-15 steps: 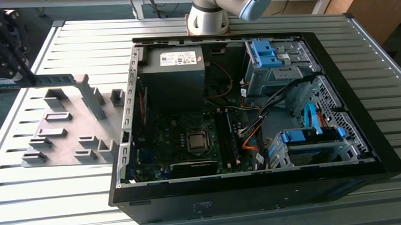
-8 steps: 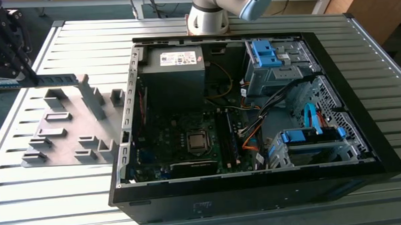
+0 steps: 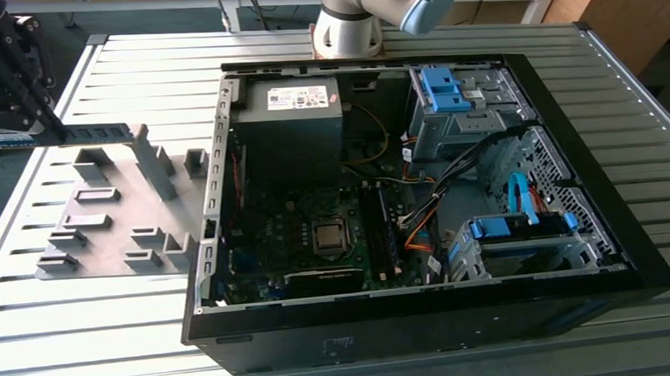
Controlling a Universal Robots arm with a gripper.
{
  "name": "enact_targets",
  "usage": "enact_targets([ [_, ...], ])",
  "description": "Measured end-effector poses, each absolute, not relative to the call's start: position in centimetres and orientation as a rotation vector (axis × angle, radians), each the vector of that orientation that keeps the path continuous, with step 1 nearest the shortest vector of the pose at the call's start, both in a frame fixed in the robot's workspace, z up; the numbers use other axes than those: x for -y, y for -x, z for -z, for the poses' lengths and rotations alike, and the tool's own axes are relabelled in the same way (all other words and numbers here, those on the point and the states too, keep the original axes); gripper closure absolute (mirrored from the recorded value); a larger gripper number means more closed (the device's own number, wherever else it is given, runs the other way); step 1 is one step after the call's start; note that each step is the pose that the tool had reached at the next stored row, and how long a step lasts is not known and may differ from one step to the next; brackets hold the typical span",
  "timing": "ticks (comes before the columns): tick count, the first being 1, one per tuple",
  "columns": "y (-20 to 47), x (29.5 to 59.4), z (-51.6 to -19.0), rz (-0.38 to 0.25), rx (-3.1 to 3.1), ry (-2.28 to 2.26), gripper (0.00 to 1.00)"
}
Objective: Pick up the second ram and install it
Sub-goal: 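Pick up the second ram and move it above second insertion slot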
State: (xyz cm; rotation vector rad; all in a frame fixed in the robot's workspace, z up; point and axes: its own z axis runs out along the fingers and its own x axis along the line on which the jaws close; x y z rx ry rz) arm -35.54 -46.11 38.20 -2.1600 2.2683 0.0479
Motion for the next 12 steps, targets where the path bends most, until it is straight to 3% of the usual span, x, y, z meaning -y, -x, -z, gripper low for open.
enact_targets([
  [12, 35.24, 46.11, -38.20, -0.048, -2.268, 2.160, 0.86],
])
